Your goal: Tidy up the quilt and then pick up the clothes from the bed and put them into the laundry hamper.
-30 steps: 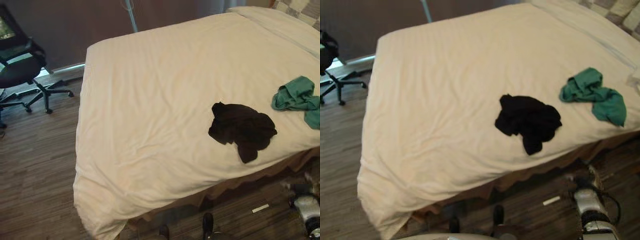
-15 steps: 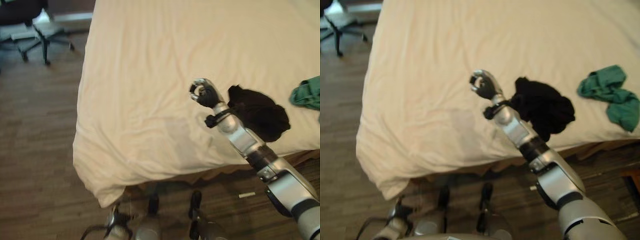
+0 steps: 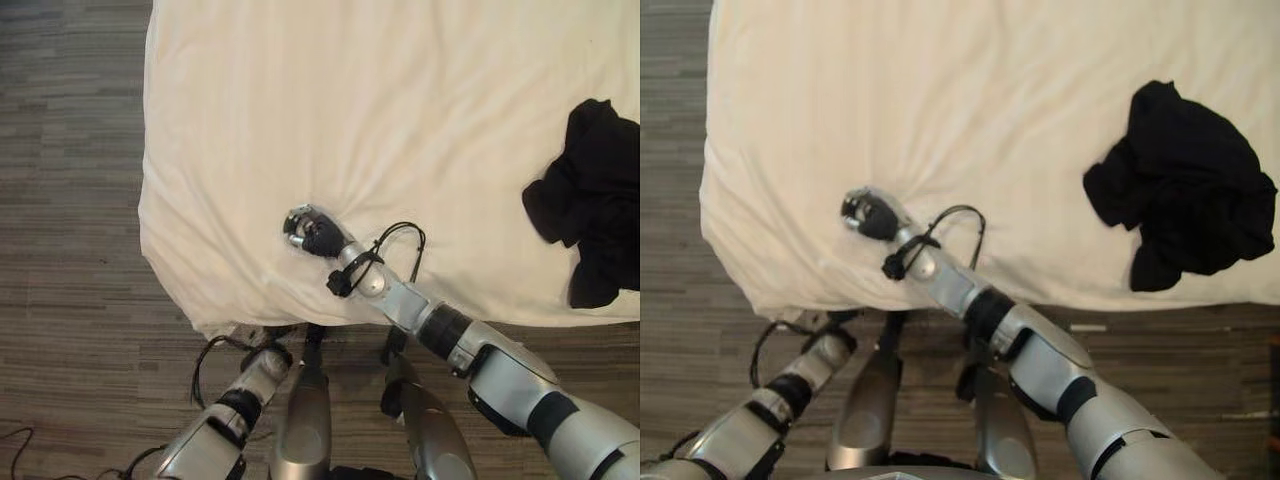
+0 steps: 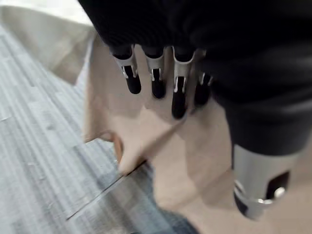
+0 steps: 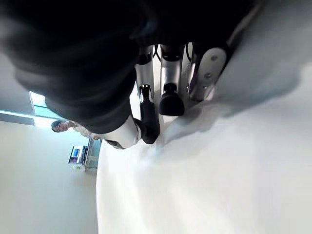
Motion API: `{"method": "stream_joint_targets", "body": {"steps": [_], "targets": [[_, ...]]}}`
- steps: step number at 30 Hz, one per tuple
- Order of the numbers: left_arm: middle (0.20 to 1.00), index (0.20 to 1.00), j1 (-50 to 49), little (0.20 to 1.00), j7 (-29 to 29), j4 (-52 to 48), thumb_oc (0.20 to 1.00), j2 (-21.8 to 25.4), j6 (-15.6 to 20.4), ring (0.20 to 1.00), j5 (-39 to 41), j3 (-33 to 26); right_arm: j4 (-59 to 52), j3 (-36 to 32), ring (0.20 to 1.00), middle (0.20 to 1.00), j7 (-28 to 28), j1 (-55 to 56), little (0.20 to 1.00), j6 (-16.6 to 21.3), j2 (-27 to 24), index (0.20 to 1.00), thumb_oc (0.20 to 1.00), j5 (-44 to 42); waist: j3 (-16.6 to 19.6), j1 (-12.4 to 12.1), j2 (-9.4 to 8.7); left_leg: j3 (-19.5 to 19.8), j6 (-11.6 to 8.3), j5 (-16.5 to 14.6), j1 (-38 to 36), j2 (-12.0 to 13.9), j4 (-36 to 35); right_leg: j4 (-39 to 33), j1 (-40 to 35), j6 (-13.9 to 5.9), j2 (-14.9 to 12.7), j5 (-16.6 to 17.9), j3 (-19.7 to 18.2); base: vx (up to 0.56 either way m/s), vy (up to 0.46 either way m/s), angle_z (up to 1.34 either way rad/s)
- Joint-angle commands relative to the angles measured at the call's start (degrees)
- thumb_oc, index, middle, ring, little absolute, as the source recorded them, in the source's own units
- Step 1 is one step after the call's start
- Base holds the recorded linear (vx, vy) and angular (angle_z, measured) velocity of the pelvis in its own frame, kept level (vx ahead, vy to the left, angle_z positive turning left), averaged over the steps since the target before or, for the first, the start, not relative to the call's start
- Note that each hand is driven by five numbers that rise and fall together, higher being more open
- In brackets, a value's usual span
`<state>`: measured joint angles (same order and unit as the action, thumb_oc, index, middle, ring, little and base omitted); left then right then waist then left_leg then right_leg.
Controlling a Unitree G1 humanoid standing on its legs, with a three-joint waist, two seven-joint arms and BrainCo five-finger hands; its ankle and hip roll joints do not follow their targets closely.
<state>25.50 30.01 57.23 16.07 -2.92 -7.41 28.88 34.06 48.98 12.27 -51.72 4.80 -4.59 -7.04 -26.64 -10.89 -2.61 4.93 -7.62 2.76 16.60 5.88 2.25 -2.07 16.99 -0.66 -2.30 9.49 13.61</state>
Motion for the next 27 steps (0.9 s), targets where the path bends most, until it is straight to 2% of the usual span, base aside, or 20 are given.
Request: {"method": "stream_joint_targets", "body": {"steps": [1, 3, 4, 5, 9, 13, 16, 17, 18, 20, 22, 24, 27], "targets": [[1.0, 1.0, -3.0, 1.0, 0.92, 1.82, 1.0, 0.98, 1.2, 1.0, -2.31, -0.74, -4.23, 5.23, 0.2, 0.2, -12.87, 7.1, 0.2, -0.34, 0.3, 0.2, 0.2, -12.55, 0.96, -0.74, -0.43, -0.63, 1.08, 0.95, 2.58, 0.77, 2.02, 12.72, -0.35, -6.65, -6.25, -13.32, -1.98, 0.02, 0.015, -0.25], [1.0, 1.0, -5.0, 1.0, -0.67, 1.28, 1.0, 0.74, 1.1, 1.0, -2.72, -1.19, -9.05, 6.09, 0.2, 0.2, -16.08, 10.99, 0.2, -0.64, -1.61, 0.2, 0.2, -18.07, 1.84, -0.1, -1.35, -1.73, 1.57, -0.28, 0.32, 0.78, 1.76, 11.63, -2.6, -6.8, -5.98, -13.36, -2.66, 0.06, 0.017, -0.27], [1.0, 1.0, -5.0, 1.0, -0.68, 1.26, 1.0, 0.72, 1.09, 1.0, -2.73, -1.18, -9.11, 6.08, 0.2, 0.2, -16.08, 11.0, 0.2, -0.67, -1.68, 0.2, 0.2, -18.09, 1.93, -0.09, -1.33, -1.71, 1.62, -0.02, 0.44, 0.75, 1.63, 11.39, -2.55, -6.82, -5.99, -13.06, -2.63, 0.13, 0.025, -0.19], [1.0, 1.0, -7.7, 1.0, -2.48, 0.81, 1.0, 0.43, 1.06, 1.0, -3.16, -2.04, -12.83, 5.58, 0.2, 0.2, -18.35, 14.4, 0.2, -0.45, -3.05, 0.2, 0.2, -21.64, 3.29, 0.62, -1.98, -2.69, 1.96, -0.86, -2.91, 0.61, 0.96, 10.02, -5.65, -6.92, -5.43, -13.02, -3.15, 0.14, 0.033, -0.3], [1.0, 1.0, -12.58, 1.0, -5.68, 1.31, 1.0, -1.01, 0.61, 1.0, -2.7, -4.85, -21.94, -0.75, 0.2, 0.2, -20.86, 20.04, 0.2, -0.25, -7.67, 0.2, 0.2, -28.72, 7.88, 3.03, -2.7, -4.12, 2.49, -0.71, -9.46, -0.07, -3.03, 5.93, -10.77, -7.6, -5.08, -11.64, -3.64, 0.18, 0.052, -0.28], [1.0, 1.0, -15.44, 1.0, -7.59, 3.45, 1.0, -2.55, -0.11, 1.0, -2.75, -6.83, -30.86, -9.8, 0.2, 0.2, -18.71, 24.99, 0.2, 2.7, -11.5, 0.2, 0.2, -31.02, 11.72, 5.39, -2.21, -5.15, 2.35, -0.4, -13.81, -0.5, -6.83, 3.26, -14.49, -8.14, -4.84, -11.15, -3.9, 0.14, 0.06, -0.29], [1.0, 1.0, -16.02, 1.0, -8.15, 4.8, 1.0, -3.26, -0.18, 1.0, -2.88, -6.88, -32.47, -12.74, 0.2, 0.2, -17.42, 26.04, 0.2, 4.02, -11.5, 0.2, 0.2, -31.5, 12.5, 6.27, -1.85, -5.29, 2.13, -0.33, -14.21, -0.45, -7.25, 2.54, -14.93, -8.21, -4.91, -10.92, -4.06, 0.03, 0.025, -0.04], [1.0, 1.0, -15.87, 1.0, -8.29, 5.29, 1.0, -3.47, -0.08, 1.0, -2.52, -6.73, -32.22, -13.84, 0.2, 0.2, -16.03, 25.4, 0.2, 5.23, -11.14, 0.2, 0.2, -31.62, 12.15, 6.57, -1.63, -5.42, 2.09, -0.2, -13.9, -0.38, -7.25, 2.55, -14.43, -8.25, -4.95, -10.78, -4.21, -0.15, 0.023, 0.0], [1.0, 1.0, -14.47, 1.0, -7.91, 5.29, 1.0, -3.66, 0.3, 1.0, -1.27, -6.1, -30.88, -14.37, 0.2, 0.2, -13.26, 22.83, 0.2, 6.68, -10.62, 0.2, 0.2, -30.35, 10.11, 6.93, -1.1, -5.65, 2.06, 0.29, -12.14, -0.21, -6.57, 3.37, -11.92, -8.17, -4.93, -10.26, -4.99, -0.29, 0.006, -0.04], [1.0, 1.0, -12.01, 1.0, -6.86, 4.78, 1.0, -3.63, 0.96, 1.0, 0.33, -4.44, -27.73, -14.82, 0.2, 0.2, -9.84, 19.03, 0.2, 7.66, -9.69, 0.2, 0.2, -29.16, 5.5, 7.01, -0.59, -5.61, 2.16, 0.34, -6.78, -0.23, -2.43, 5.34, -7.25, -7.82, -5.15, -9.7, -6.07, -0.37, 0.0, -0.13], [1.0, 1.0, -9.56, 1.0, -6.61, 3.75, 1.0, -3.69, 1.54, 1.0, 2.19, -3.17, -23.41, -15.66, 0.2, 0.2, -5.83, 15.62, 0.2, 7.83, -9.25, 0.2, 0.2, -26.31, 2.68, 6.93, 0.1, -5.28, 1.92, -0.24, -0.8, -0.2, 2.35, 7.98, -2.53, -7.32, -5.64, -9.67, -6.35, -0.27, -0.006, -0.1], [1.0, 1.0, -8.55, 1.0, -8.26, 2.94, 1.0, -4.0, 2.19, 1.0, 5.71, -3.02, -18.3, -17.31, 0.2, 0.2, -2.46, 13.78, 0.2, 6.81, -9.72, 0.2, 0.2, -23.01, 0.97, 7.22, 0.92, -5.36, 1.94, -0.32, 3.12, -0.39, 4.71, 10.13, 1.14, -7.06, -5.96, -9.88, -6.57, -0.19, 0.016, 0.07], [1.0, 1.0, -6.65, 1.0, -9.2, 1.5, 1.0, -3.75, 2.84, 1.0, 6.8, -2.42, -10.57, -20.81, 0.2, 0.2, 1.58, 13.31, 0.2, 4.94, -10.08, 0.2, 0.2, -18.46, -0.35, 7.99, 1.51, -5.88, 2.13, -0.79, 7.3, -0.42, 7.05, 13.62, 6.11, -6.65, -5.93, -10.69, -7.25, -0.12, 0.025, -0.03]]}}
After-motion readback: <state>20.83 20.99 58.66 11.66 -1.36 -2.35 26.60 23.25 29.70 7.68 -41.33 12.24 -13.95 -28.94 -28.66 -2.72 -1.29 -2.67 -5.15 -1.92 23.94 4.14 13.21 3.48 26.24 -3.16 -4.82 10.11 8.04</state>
